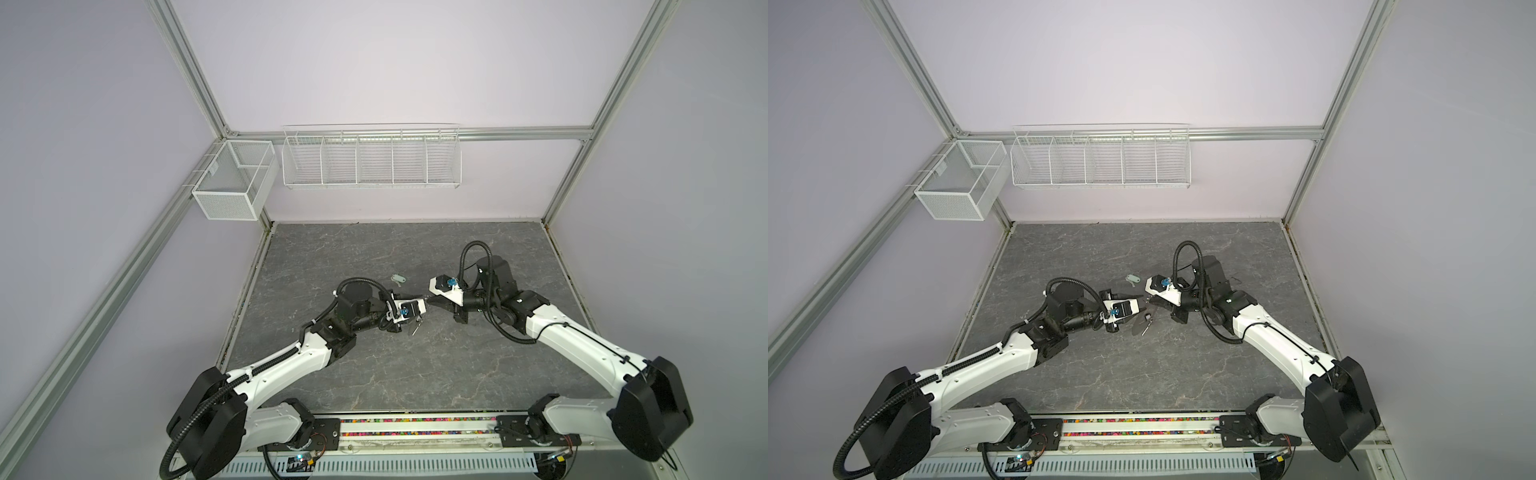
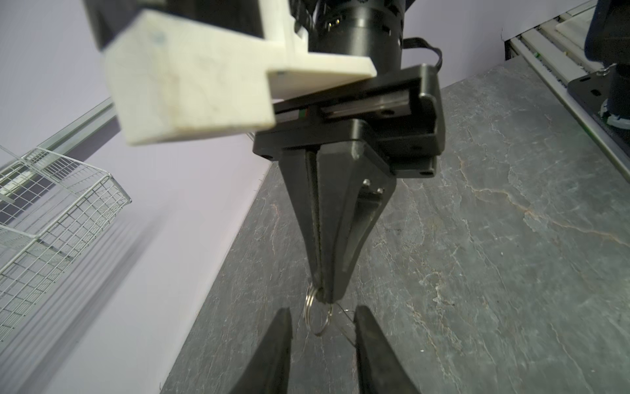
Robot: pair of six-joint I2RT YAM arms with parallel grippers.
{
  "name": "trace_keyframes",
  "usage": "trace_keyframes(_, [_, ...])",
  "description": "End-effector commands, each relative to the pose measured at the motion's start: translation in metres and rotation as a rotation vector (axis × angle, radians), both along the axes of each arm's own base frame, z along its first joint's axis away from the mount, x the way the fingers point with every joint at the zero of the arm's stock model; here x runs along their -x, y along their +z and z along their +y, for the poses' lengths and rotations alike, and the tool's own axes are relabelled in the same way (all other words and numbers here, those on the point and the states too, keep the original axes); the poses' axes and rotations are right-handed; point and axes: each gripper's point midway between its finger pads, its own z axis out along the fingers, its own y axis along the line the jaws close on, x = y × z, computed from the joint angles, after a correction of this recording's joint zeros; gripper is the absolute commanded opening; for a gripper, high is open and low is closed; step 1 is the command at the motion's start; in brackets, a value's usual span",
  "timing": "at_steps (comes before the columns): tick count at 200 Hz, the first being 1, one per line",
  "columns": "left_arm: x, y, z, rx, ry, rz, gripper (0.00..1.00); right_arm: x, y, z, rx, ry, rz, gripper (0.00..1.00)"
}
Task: Attach keys to a key ring
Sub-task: Pick up the keyring from the center of the table.
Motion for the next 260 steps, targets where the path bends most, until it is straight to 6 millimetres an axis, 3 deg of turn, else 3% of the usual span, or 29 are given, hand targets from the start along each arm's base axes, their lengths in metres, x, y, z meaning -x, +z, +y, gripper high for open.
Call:
trace_keyframes(1, [-0.007, -0.003, -0.002, -0.057, 0.019, -0.026, 0.31, 0.001, 0.004, 0.001, 0.009, 0.02, -0.012, 0.07])
trace_keyframes(51, [-0.013, 0.001, -0.008, -0.065, 0.036, -0.024, 0.28, 0.002, 0.003, 0.0, 0.017, 0.024, -0.009, 0.07])
trace_keyframes(165, [-0.013, -0.01, -0.012, -0.101, 0.027, 0.02, 0.21, 0.004, 0.007, 0.004, 0.008, 0.031, -0.026, 0.07])
trace_keyframes(260, [-0.012, -0.019, -0.016, -0.14, 0.006, 0.075, 0.0, 0.003, 0.01, 0.004, 0.007, 0.018, -0.062, 0.07])
